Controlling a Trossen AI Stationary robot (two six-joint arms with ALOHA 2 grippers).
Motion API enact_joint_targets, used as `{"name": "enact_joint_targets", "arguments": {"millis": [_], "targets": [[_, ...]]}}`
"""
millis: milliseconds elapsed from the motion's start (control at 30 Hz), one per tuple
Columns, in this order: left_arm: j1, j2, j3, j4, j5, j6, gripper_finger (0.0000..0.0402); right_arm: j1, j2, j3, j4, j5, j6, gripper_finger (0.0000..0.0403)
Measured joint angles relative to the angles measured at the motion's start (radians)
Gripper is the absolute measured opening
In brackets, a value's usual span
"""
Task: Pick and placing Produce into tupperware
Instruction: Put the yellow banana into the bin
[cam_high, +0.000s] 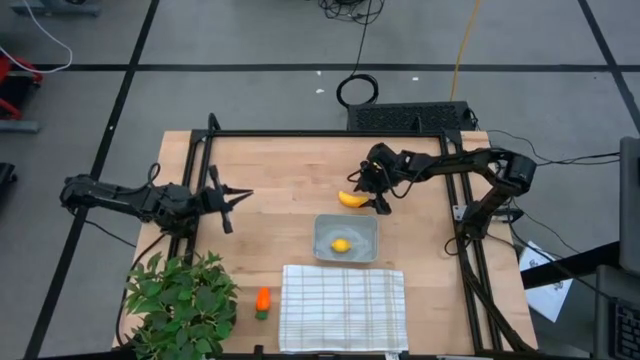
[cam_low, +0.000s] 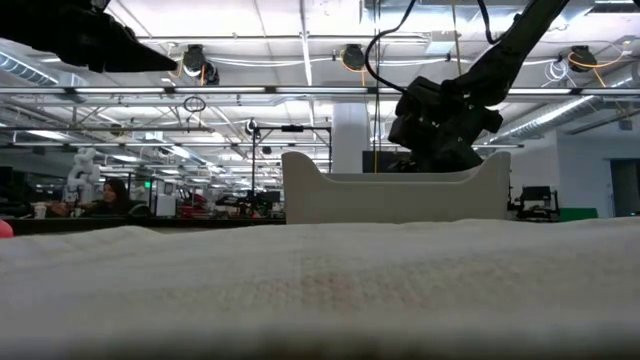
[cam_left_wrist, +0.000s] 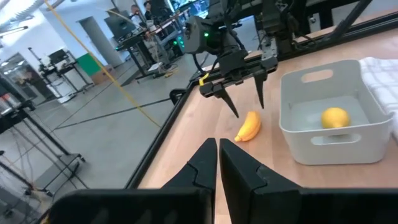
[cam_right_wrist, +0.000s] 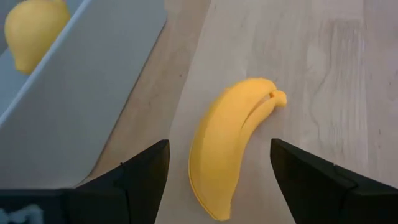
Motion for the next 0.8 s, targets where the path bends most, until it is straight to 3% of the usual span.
{"name": "enact_joint_targets", "arguments": {"millis": [167, 467, 800], "targets": [[0.0, 0.0, 0.0, 0.0, 0.026, 0.0, 0.0024, 0.03, 0.008, 0.0, 0.011, 0.002, 0.025, 0.0267], [0.0, 0.0, 0.0, -0.005, 0.043, 0.005, 0.0024, 0.058, 0.035, 0.0, 0.029, 0.131, 0.07, 0.0267], [-0.001, 0.0, 0.0, -0.024, 0.048, -0.001, 0.0024, 0.056, 0.118, 0.002, 0.078, 0.148, 0.09, 0.0266]]}}
